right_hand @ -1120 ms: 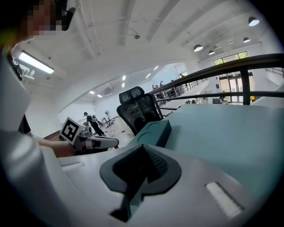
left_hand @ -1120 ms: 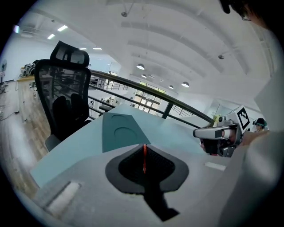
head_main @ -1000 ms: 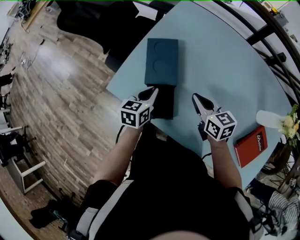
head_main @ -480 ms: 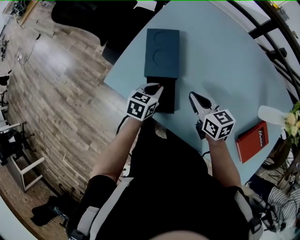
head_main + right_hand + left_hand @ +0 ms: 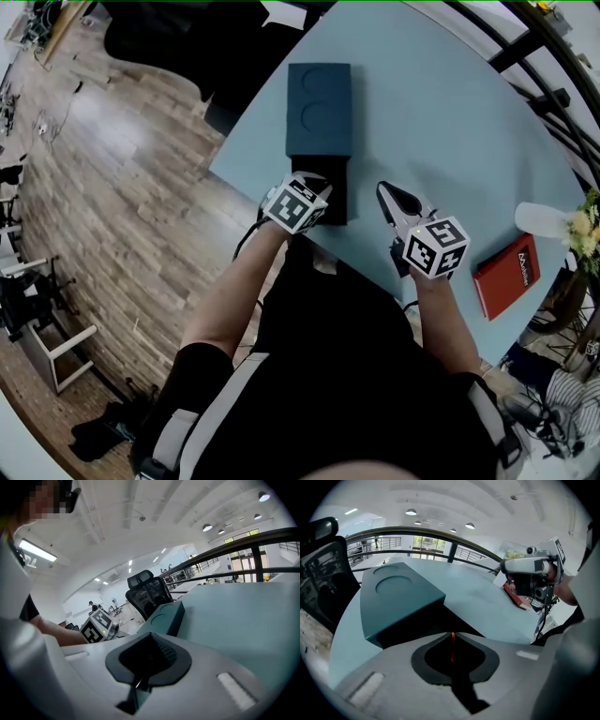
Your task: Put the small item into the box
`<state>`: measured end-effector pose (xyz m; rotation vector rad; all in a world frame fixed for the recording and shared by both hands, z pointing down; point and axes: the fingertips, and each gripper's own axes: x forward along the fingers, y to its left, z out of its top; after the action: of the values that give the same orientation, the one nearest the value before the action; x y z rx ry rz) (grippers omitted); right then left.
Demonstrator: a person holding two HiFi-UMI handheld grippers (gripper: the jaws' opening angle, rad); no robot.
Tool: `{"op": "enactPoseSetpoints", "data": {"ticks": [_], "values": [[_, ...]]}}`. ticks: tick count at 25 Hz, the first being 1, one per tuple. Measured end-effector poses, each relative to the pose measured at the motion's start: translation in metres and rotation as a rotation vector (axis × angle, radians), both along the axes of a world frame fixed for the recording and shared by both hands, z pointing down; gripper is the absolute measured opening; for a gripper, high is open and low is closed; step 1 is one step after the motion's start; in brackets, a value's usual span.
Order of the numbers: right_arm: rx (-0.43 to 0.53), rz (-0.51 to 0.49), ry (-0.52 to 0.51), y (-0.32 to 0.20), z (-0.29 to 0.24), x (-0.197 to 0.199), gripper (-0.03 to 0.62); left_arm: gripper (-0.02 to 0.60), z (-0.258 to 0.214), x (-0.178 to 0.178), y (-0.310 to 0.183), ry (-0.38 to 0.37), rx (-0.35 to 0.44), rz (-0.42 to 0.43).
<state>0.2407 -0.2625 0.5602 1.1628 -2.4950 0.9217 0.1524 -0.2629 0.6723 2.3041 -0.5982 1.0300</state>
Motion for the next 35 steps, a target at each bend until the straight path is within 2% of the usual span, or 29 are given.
{"op": "enactPoseSetpoints", "data": {"ticks": [4, 7, 9, 13, 17, 20, 28, 35], "values": [[0.011, 0.027, -0.008, 0.003, -0.004, 0.011, 0.002, 0.032, 0.003, 0.001, -0.001, -0.038, 0.024, 0.027], [0.012, 0.04, -0.015, 0.006, -0.004, 0.015, 0.002, 0.057, 0.006, -0.003, -0.006, -0.102, 0.085, 0.055], [0.013, 0.044, -0.019, 0.009, -0.004, 0.016, 0.002, 0.074, 0.005, -0.003, -0.011, -0.111, 0.122, 0.058], [0.024, 0.047, -0.026, 0.012, -0.006, 0.025, 0.002, 0.1, -0.004, -0.004, -0.021, -0.122, 0.18, 0.023], [0.053, 0.046, -0.038, 0.01, -0.016, 0.035, 0.002, 0.1, -0.036, -0.011, -0.028, -0.129, 0.231, -0.044], [0.085, 0.034, -0.057, 0.006, -0.026, 0.04, 0.002, 0.1, -0.07, -0.014, -0.034, -0.085, 0.282, -0.124], [0.157, -0.038, -0.107, 0.005, -0.048, 0.045, 0.002, 0.123, -0.152, -0.018, -0.033, 0.075, 0.342, -0.346], [0.238, -0.043, -0.095, 0.0, -0.083, 0.04, 0.001, 0.123, -0.209, -0.034, -0.026, 0.163, 0.45, -0.429]]}}
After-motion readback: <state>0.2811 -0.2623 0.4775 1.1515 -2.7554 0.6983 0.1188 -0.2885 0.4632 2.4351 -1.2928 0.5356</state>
